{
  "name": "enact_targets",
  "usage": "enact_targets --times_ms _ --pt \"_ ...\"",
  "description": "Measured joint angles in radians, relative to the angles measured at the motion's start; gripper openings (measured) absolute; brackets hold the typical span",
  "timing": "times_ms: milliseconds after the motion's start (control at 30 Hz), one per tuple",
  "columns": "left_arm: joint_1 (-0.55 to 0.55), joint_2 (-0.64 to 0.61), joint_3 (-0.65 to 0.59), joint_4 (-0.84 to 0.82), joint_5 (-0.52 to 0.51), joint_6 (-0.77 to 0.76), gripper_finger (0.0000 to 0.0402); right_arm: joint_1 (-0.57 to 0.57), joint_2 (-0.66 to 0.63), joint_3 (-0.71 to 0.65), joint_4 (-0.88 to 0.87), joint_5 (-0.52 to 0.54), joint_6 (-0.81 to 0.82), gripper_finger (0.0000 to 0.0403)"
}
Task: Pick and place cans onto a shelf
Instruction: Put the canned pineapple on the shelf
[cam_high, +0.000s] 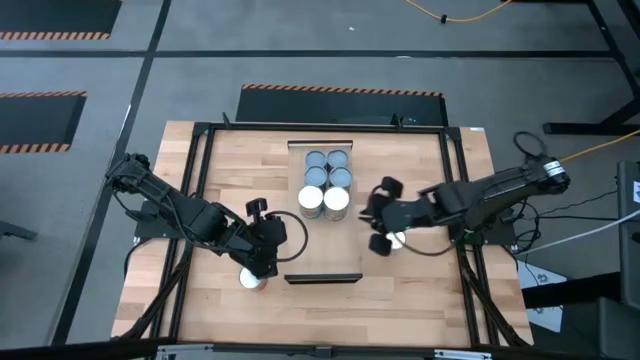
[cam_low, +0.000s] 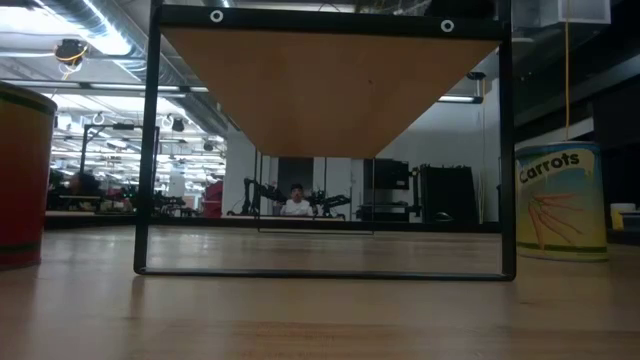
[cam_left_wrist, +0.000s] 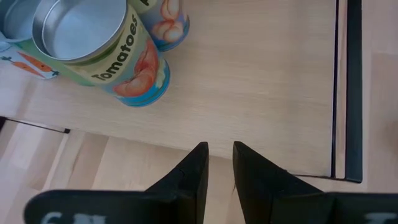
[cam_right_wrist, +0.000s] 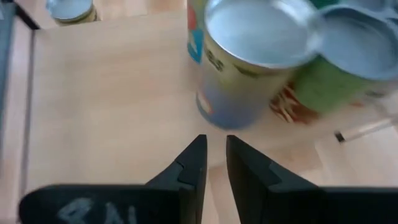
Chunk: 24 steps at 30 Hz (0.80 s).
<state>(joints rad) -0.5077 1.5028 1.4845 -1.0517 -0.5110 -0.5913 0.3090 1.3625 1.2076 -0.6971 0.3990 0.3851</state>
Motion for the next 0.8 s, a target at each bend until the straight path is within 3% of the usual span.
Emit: enact_targets --times_ms 300,500,800 --pt "0.013 0.0 0.0 0.06 -0.002 0.0 0.0066 0.025 -0.191 0.0 -0.308 0.001 0.105 0.0066" --pt "0.014 0.0 0.0 0.057 0.013 -0.032 0.0073 0.025 -0.26 -0.074 -0.348 0.019 0.168 0.0066" --pt "0.07 0.0 0.0 -0.01 0.207 -0.115 0.014 0.024 -0.273 -0.15 -0.342 0.018 0.166 0.0066"
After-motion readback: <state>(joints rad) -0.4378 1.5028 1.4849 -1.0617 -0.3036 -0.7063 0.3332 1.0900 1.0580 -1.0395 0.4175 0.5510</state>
